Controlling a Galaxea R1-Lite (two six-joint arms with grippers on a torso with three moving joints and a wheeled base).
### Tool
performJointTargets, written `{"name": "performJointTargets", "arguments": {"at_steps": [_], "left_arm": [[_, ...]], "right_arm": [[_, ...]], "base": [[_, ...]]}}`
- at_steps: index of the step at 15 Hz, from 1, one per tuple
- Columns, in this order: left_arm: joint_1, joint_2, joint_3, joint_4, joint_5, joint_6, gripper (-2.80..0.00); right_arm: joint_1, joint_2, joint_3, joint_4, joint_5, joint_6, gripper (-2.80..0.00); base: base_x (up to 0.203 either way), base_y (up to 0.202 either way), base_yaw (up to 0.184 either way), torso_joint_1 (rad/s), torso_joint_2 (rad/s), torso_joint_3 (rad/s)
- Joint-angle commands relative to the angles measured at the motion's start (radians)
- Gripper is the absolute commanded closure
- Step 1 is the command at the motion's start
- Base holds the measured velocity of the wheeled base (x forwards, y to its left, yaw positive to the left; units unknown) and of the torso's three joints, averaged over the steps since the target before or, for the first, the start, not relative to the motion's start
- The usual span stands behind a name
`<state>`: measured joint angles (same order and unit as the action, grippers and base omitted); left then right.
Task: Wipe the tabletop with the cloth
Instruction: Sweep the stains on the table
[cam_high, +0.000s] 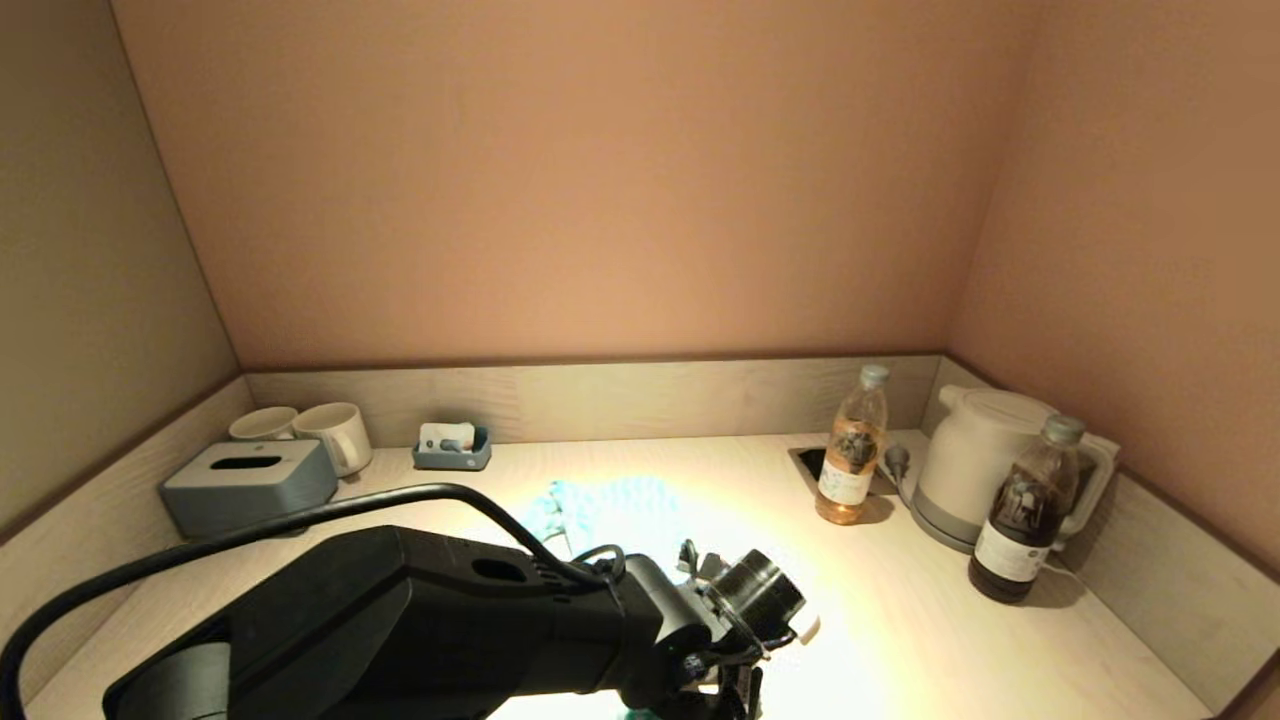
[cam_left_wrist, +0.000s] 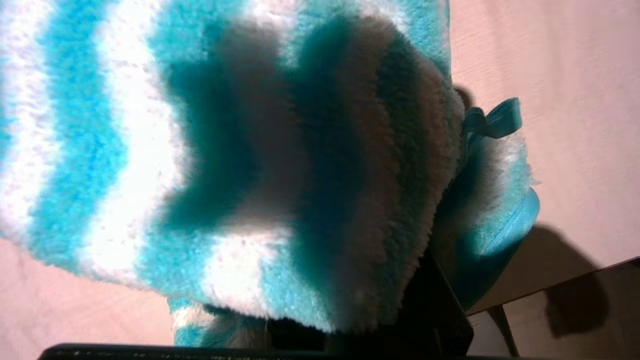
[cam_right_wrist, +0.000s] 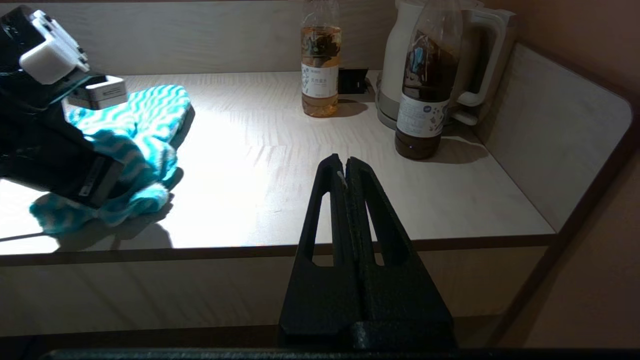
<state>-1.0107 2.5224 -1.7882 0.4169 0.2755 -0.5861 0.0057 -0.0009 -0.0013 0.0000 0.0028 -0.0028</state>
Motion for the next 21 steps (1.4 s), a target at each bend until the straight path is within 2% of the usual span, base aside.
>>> {"name": "performJointTargets", "arguments": {"at_steps": [1, 4, 9, 15, 21], "left_arm": [[0.028, -0.042, 0.046, 0.044, 0.008, -0.040, 0.00], [0.128, -0.100, 0.141, 0.111, 0.027, -0.097, 0.00], [0.263, -0.130, 0.199, 0.171, 0.093, -0.136, 0.00], [0.333, -0.199, 0.242, 0.173, 0.109, -0.170, 0.00], [0.363, -0.346, 0.230, 0.169, 0.122, -0.163, 0.00]], "right_arm": [[0.000, 0.001, 0.000, 0.000, 0.000, 0.000, 0.00], [0.000, 0.001, 0.000, 0.000, 0.000, 0.000, 0.00], [0.000, 0.001, 0.000, 0.000, 0.000, 0.000, 0.00], [0.000, 0.001, 0.000, 0.000, 0.000, 0.000, 0.00], [0.000, 0.001, 0.000, 0.000, 0.000, 0.000, 0.00]], "base": [[0.000, 0.000, 0.000, 0.000, 0.00, 0.000], [0.000, 0.000, 0.000, 0.000, 0.00, 0.000], [0.000, 0.000, 0.000, 0.000, 0.00, 0.000], [0.000, 0.000, 0.000, 0.000, 0.00, 0.000], [0.000, 0.000, 0.000, 0.000, 0.00, 0.000]]}}
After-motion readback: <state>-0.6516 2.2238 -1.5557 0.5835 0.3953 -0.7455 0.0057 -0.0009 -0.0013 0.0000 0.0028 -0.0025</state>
